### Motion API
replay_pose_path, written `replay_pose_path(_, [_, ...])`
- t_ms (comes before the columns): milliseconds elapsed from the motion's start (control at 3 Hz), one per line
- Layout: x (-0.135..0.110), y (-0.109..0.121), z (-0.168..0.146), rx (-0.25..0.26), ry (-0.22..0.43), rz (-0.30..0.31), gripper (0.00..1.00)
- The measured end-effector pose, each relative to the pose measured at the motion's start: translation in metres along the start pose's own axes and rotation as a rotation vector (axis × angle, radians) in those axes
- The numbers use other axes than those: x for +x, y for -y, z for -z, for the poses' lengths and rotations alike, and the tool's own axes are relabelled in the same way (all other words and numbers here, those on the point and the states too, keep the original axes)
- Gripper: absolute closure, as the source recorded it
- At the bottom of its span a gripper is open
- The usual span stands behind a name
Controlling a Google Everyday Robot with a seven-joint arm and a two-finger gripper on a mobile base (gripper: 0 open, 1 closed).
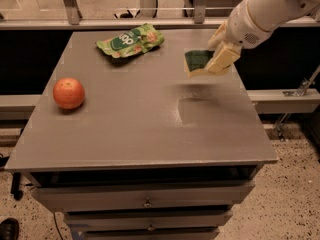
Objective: Move sponge near green rice chip bag
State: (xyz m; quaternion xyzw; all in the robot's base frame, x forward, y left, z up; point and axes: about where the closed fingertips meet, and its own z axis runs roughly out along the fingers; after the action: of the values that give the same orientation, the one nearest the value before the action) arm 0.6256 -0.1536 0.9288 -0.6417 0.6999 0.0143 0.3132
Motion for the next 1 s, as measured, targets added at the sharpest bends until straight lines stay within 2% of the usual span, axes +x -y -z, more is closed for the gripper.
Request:
replay_pose_path(333, [-0.01,0.045,-0.024,0.063,0.027,0.035,1.0])
replay_pose_path(667, [-0.023,0.095,-0.058,0.102,0.072,0.053,1.0])
replay_pose_path(1000, [-0.036,0.127,-0.091,0.119,0.107,0.061,1.0])
